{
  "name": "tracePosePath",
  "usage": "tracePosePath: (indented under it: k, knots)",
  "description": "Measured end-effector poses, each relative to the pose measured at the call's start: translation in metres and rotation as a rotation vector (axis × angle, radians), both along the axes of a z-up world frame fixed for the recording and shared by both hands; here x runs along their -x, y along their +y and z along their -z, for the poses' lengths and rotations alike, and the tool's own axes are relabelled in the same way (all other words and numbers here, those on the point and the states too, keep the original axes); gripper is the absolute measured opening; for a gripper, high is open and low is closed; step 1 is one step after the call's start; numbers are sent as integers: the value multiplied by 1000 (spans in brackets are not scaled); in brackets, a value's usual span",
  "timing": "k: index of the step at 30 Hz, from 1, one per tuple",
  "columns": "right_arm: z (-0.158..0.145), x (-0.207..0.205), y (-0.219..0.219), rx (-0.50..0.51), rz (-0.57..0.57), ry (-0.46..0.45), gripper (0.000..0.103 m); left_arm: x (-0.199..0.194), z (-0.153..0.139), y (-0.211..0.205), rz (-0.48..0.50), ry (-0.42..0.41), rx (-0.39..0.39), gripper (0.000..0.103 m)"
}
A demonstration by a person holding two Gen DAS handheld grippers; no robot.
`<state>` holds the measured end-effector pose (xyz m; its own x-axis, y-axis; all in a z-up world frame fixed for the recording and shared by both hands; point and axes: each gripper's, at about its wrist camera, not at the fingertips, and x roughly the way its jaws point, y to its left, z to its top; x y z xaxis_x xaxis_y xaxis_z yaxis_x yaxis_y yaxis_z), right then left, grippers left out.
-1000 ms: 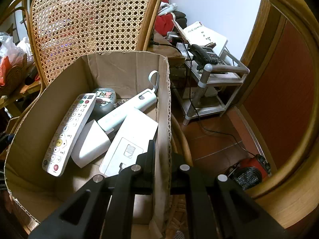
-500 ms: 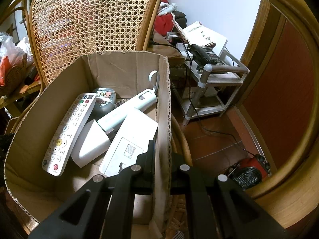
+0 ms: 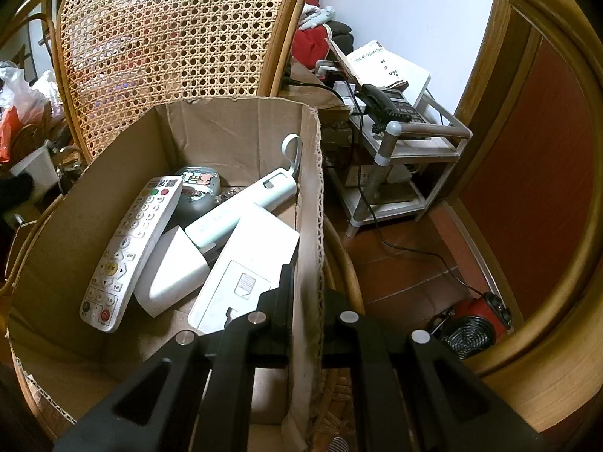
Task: Organize rigid objects
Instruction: 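Carry the white square block into the box and release it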
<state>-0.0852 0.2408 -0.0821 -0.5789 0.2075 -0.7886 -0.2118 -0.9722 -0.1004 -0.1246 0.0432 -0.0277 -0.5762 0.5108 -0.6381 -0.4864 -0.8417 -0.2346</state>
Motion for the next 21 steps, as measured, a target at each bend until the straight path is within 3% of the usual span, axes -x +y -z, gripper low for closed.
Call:
tracePosePath:
  k: [4,7,17,19,21]
  knots:
    - [0,0,0,0,0,0,10,-5,-20,20,59,10,-44,43]
    - [0,0,0,-1,-1,0,10,-10,-21,42,98,21,-35,43]
    - [0,-1,1,1,-2,0,10,-17,27,83,167,-99,101,43]
    - [0,-1,0,-1,-3,0,11,-21,29,85,177,-65,133,45]
    - [0,-1,2,12,-1,0,11,-21,28,79,164,-56,126,62]
